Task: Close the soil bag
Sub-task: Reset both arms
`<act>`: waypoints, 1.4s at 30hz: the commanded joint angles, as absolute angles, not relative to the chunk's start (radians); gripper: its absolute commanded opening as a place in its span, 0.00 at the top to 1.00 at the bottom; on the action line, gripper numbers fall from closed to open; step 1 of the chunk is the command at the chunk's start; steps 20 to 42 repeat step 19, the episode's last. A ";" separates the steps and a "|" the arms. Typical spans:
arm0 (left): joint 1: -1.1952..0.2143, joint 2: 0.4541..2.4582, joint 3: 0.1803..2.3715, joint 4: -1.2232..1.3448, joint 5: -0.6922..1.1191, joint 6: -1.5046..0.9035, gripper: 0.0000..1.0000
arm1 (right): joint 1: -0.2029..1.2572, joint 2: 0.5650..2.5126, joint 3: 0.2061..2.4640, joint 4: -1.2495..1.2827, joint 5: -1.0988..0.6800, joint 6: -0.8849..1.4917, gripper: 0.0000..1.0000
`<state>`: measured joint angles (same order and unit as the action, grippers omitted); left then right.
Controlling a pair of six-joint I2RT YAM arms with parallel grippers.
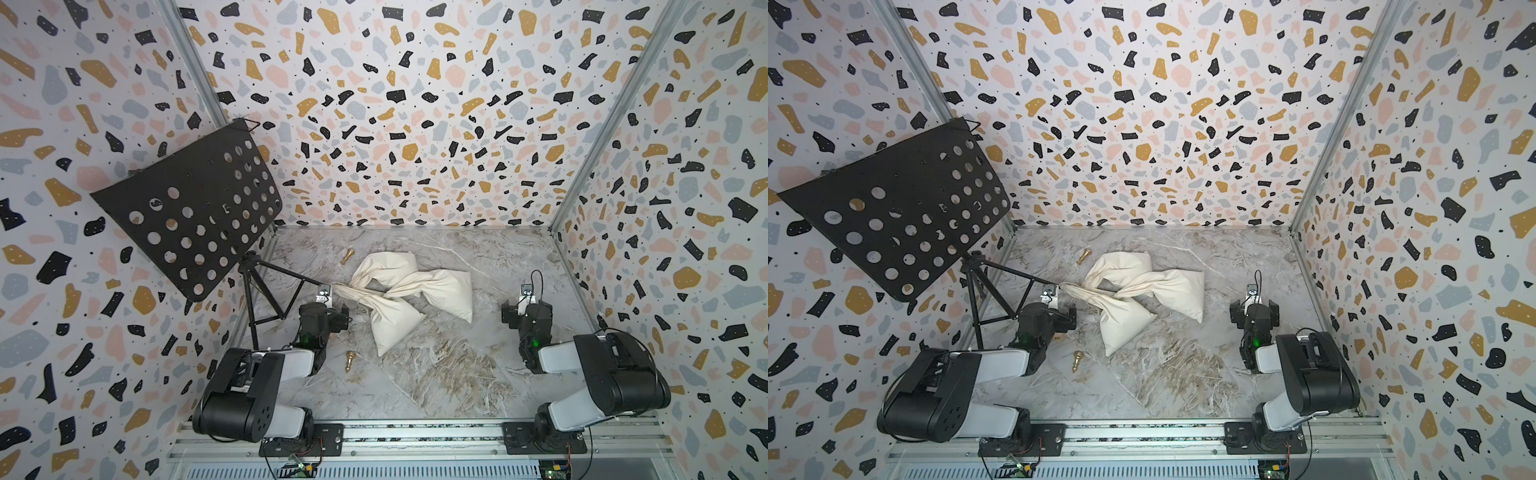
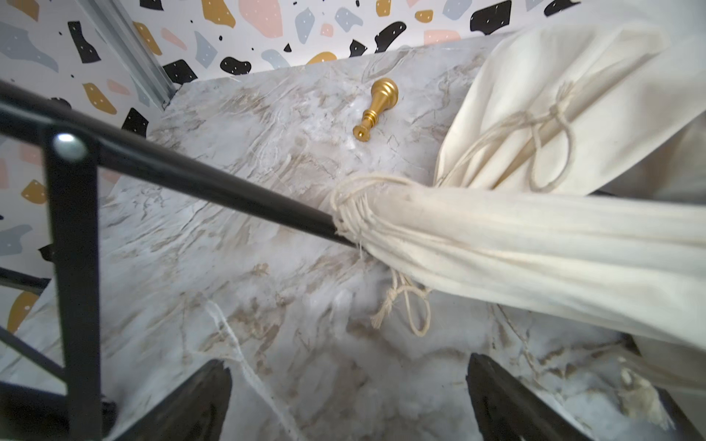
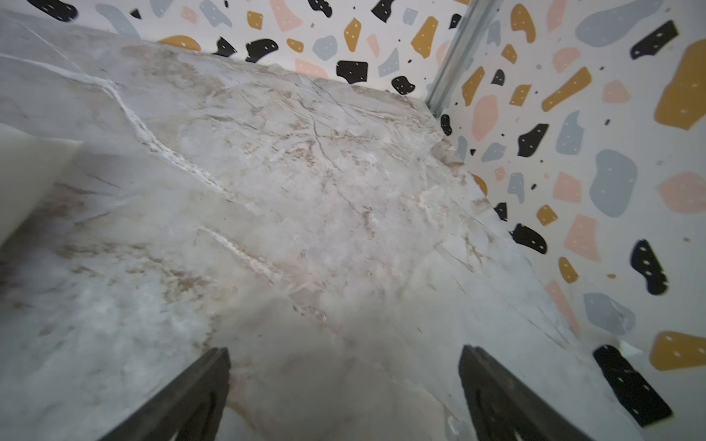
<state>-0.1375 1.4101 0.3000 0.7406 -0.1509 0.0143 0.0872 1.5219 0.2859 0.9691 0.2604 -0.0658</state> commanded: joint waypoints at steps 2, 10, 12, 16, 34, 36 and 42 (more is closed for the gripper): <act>-0.127 1.399 0.322 0.800 -0.122 0.023 0.00 | 0.030 1.524 0.361 0.870 0.068 -0.024 0.00; -0.127 1.397 0.330 0.781 -0.118 0.024 0.00 | 0.030 1.512 0.365 0.858 0.072 -0.023 0.00; -0.127 1.407 0.339 0.773 -0.113 0.027 0.00 | 0.029 1.514 0.363 0.861 0.071 -0.023 0.00; -0.127 1.418 0.341 0.775 -0.110 0.029 0.00 | 0.029 1.514 0.359 0.868 0.072 -0.025 0.00; -0.127 1.396 0.329 0.776 -0.113 0.026 0.00 | 0.029 1.511 0.359 0.866 0.073 -0.025 0.00; -0.127 1.396 0.329 0.776 -0.113 0.026 0.00 | 0.029 1.511 0.359 0.866 0.073 -0.025 0.00; -0.127 1.396 0.329 0.776 -0.113 0.026 0.00 | 0.029 1.511 0.359 0.866 0.073 -0.025 0.00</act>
